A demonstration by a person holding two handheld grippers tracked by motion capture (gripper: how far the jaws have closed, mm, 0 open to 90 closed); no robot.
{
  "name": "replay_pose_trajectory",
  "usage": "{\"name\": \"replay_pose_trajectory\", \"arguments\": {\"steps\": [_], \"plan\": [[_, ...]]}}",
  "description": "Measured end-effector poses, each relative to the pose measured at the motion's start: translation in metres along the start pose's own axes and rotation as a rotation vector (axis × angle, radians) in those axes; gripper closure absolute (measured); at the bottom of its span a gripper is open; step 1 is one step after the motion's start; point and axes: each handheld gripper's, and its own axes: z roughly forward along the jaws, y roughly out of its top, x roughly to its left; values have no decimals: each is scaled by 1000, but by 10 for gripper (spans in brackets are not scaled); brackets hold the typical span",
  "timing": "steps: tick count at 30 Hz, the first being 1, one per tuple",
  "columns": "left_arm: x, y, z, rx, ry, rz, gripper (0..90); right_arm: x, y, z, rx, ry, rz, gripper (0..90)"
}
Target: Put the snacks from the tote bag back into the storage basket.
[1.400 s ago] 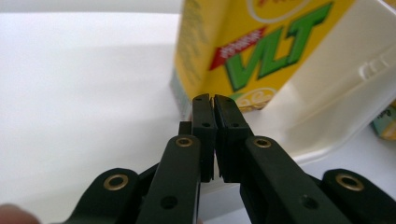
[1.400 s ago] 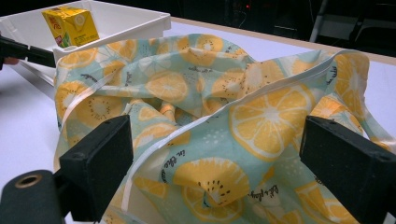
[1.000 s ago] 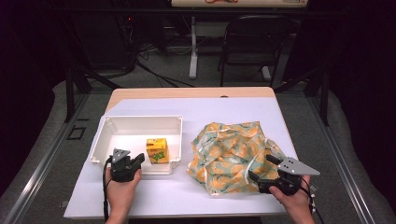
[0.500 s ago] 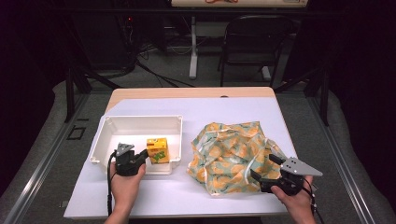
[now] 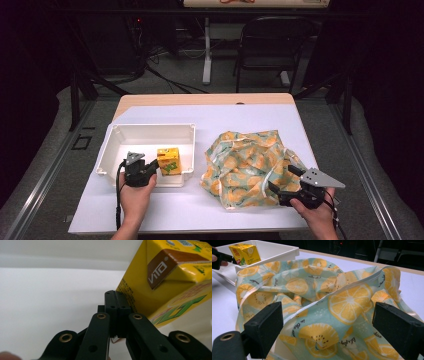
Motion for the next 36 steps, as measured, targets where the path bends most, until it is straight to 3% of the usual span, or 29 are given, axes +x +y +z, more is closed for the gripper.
{"name": "replay_pose_trajectory", "arguments": {"steps": [36], "plan": [[-16, 9, 17, 26, -10, 52, 900, 1, 0, 1, 2, 1, -1, 92]]}}
